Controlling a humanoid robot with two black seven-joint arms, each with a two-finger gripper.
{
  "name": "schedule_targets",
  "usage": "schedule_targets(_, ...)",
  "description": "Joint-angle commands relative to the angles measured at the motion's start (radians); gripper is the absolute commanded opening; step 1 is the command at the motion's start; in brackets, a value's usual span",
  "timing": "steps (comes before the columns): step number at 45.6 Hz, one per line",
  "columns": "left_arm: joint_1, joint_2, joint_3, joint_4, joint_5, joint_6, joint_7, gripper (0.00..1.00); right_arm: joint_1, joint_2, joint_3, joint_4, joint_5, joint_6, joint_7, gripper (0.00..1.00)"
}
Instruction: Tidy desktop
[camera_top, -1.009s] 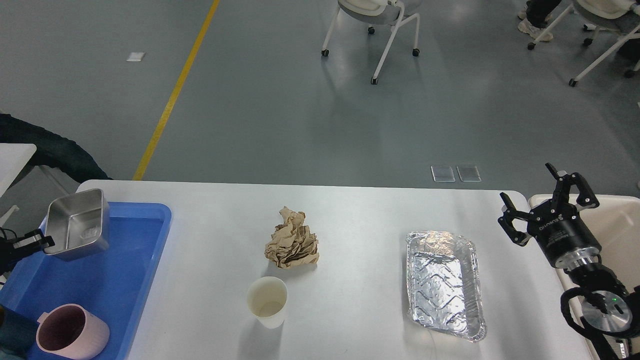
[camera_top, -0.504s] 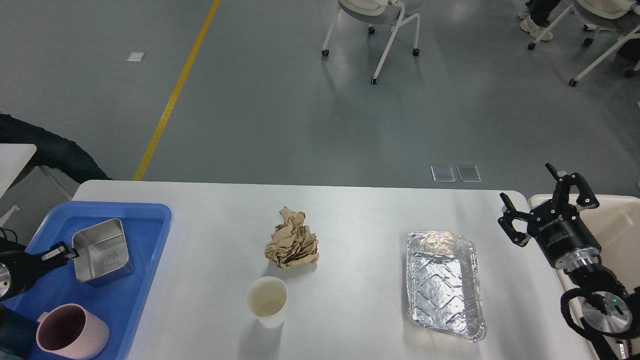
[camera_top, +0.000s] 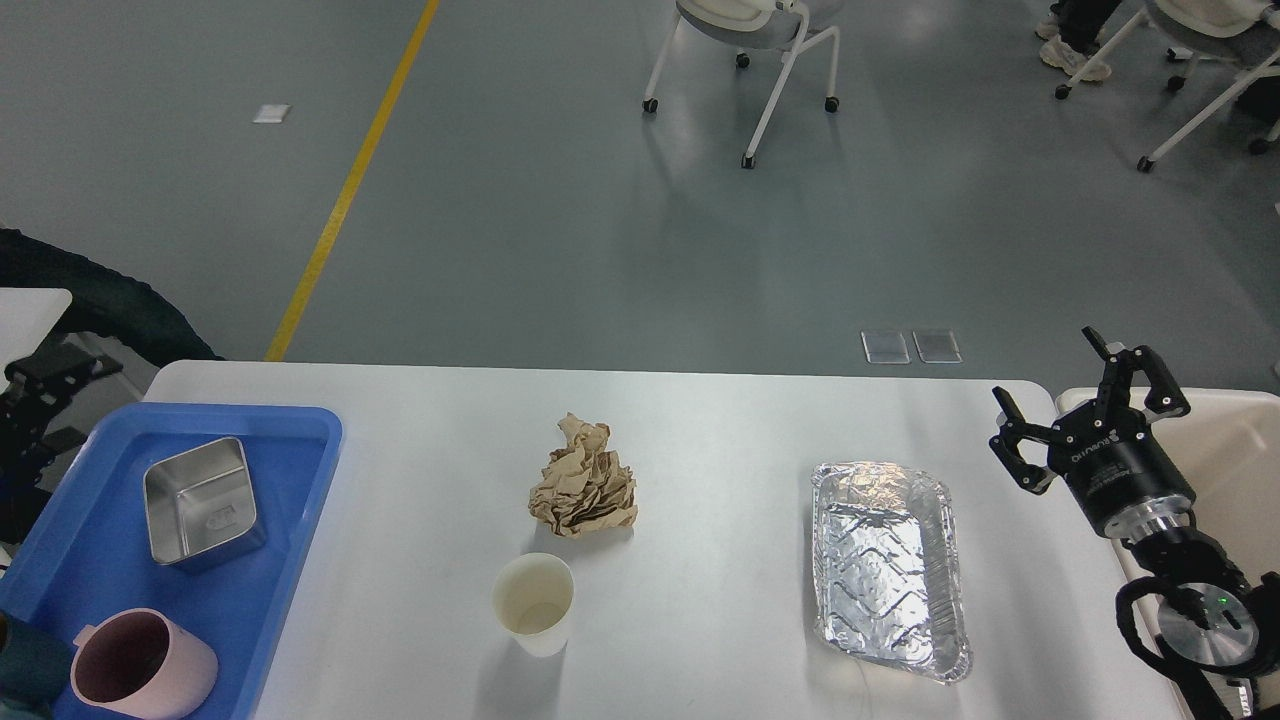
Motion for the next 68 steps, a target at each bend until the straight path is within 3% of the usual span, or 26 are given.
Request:
schedule_targets(1,-0.011,-0.102,-0.089,0.0,-0.204,0.007,0.001,0.97,0.005,-0.003,-0.013,0.001,-0.019,-0.002,-0.001,1.0)
schedule_targets(15,-0.001,-0.386,-0.424,0.0,-0.362,0.075,-0.004,0.97,0.041,-0.122,-0.122,0.02,-0.14,-0.003,-0.002,1.0)
schedule_targets(22,0.068,-0.503,-0.602,0.0,-0.363,0.072,-0.063,0.97,0.047,-0.216,-0.142,0.103,-0.377,-0.003,-0.001,1.0)
schedule_targets(25,0.074,-0.532,-0.643,0.0,-0.365,0.069,-0.065,0.97,0.05,-0.231,-0.144,0.139,-0.462,-0.003,-0.001,1.0)
schedule_targets(32,0.072,-0.597,-0.683,0.0,-0.365,0.07,-0.071,0.97,0.059,-0.303,-0.191,0.237,-0.537,0.006,-0.004,1.0)
schedule_targets(39,0.074,-0.635,-0.689,0.0,-0.365,0.07,-0.07,0.97,0.099,-0.545,-0.355,0.334,-0.566,0.011,0.001,1.0)
schedule_targets(51,0.097,-0.676,-0.691,0.005,-0.366,0.076,-0.073,0.97,0.16,-0.95,-0.522,0.354,-0.746,0.061,0.013,1.0)
schedule_targets(55,0.109,-0.692,-0.691,0.005,-0.366,0.076,-0.073,0.97,0.162,-1.047,-0.536,0.409,-0.778,0.067,0.055,1.0)
schedule_targets(61,0.112,-0.707,-0.682,0.005,-0.366,0.076,-0.073,0.97,0.163,-1.196,-0.53,0.48,-0.798,0.07,0.162,1.0)
schedule_targets(68,0.124,-0.71,-0.688,0.003,-0.366,0.076,-0.073,0.97,0.163,-1.23,-0.538,0.483,-0.804,0.156,0.17,1.0)
